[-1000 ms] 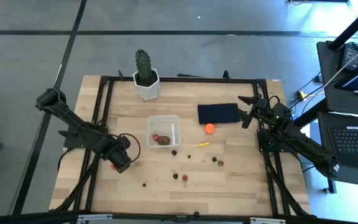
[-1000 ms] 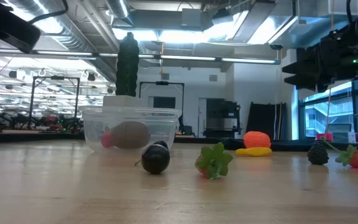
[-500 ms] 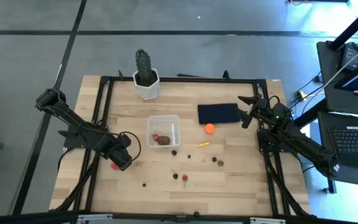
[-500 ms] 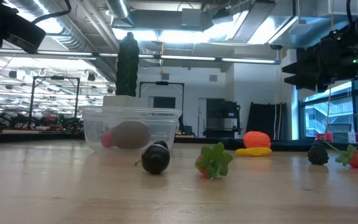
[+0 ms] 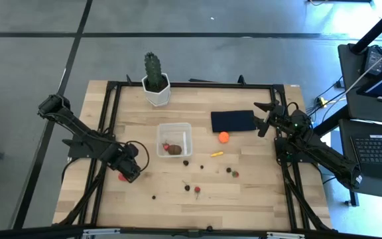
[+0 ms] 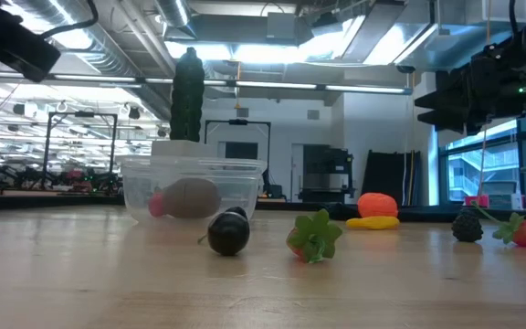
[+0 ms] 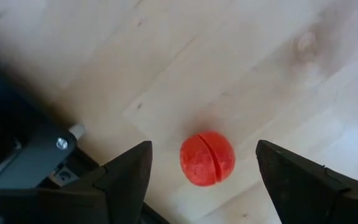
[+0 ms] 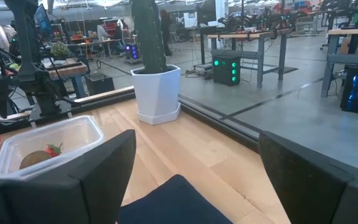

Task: Pick and placing Produce into tupperware
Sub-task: Put the orange cherry into the transparent container

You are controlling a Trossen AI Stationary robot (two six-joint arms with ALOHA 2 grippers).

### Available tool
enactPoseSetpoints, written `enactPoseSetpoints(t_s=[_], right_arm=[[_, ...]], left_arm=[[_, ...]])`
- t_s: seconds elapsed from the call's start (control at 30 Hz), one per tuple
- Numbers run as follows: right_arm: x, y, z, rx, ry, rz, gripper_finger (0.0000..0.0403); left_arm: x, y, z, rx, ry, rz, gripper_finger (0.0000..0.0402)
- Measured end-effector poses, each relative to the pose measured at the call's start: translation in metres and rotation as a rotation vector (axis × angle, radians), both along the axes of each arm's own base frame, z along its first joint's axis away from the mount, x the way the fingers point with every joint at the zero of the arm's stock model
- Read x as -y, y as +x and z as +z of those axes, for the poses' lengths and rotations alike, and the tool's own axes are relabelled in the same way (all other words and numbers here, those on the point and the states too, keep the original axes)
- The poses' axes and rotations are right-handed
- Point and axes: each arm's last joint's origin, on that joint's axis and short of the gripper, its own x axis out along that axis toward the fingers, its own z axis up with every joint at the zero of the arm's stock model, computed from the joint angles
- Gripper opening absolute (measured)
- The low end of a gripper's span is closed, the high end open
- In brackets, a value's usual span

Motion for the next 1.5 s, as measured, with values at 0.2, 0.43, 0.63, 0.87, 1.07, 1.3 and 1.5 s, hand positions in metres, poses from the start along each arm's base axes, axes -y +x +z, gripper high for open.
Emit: enactPoseSetpoints(t_s=[0.2,0.43,0.63,0.87,1.07,1.3,1.5], right_arm=[[0.0,0.0,0.0,0.0,0.0,0.0,0.0339],[0.0,0.0,0.0,0.0,0.0,0.0,0.0339],[0.0,0.0,0.0,0.003,0.006,0.0,0.0339],[0.0,0.0,0.0,0.007,0.013,0.0,0.0339],[0.0,0.0,0.0,0.02,0.037,0.001,0.0339],[0.0,0.0,0.0,0.021,0.038,0.001,0.0339],[0.0,0.0,0.0,0.022,0.039,0.001,0.0339]], left_arm=[[0.001,0.0,0.0,-0.014,-0.022,0.001,0.0321],[0.001,-0.001,0.0,-0.021,-0.031,0.0,0.0374],[0.006,-0.004,0.0,-0.033,-0.049,-0.025,0.039],[0.014,-0.007,0.0,0.001,-0.043,-0.003,0.039],[0.026,-0.001,-0.009,0.047,-0.076,-0.023,0.0385],[0.029,-0.002,-0.033,-0.073,-0.046,-0.027,0.0386],[0.03,-0.001,-0.045,-0.078,-0.048,-0.033,0.0384]])
